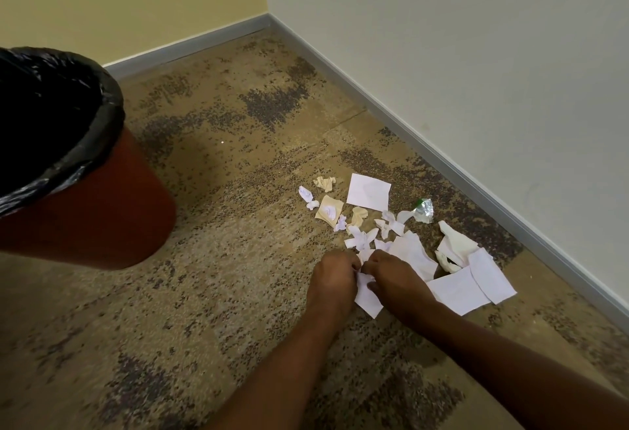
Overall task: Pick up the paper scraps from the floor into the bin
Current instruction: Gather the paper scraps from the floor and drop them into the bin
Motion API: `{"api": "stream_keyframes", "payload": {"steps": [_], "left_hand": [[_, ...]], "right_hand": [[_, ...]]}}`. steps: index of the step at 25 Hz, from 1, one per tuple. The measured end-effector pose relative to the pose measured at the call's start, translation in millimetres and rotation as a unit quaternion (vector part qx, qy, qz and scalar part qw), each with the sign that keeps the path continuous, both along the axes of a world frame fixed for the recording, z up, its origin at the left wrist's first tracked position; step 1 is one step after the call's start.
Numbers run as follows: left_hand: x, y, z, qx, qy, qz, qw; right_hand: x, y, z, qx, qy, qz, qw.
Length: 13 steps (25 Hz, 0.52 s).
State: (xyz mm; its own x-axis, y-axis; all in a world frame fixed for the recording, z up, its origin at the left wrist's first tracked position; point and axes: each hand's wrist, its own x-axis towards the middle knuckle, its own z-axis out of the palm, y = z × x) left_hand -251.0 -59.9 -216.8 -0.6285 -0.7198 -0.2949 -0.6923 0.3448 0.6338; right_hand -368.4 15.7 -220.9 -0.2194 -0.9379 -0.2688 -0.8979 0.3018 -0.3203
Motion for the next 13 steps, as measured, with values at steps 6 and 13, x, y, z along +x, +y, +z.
{"api": "stream_keyframes", "payload": {"steps": [6, 13], "left_hand": [[24.4, -20.4, 34.0, -0.038, 0.055, 0.028, 0.997], [61.8, -65.1, 92.3, -0.136, 0.119, 0.069, 0.981]], "right_hand": [[10.8, -16.8, 28.6, -0.072, -0.033, -0.027, 0.997], [34.8, -71.2, 97.5, -0.176, -0.013, 0.015, 0.984]]}}
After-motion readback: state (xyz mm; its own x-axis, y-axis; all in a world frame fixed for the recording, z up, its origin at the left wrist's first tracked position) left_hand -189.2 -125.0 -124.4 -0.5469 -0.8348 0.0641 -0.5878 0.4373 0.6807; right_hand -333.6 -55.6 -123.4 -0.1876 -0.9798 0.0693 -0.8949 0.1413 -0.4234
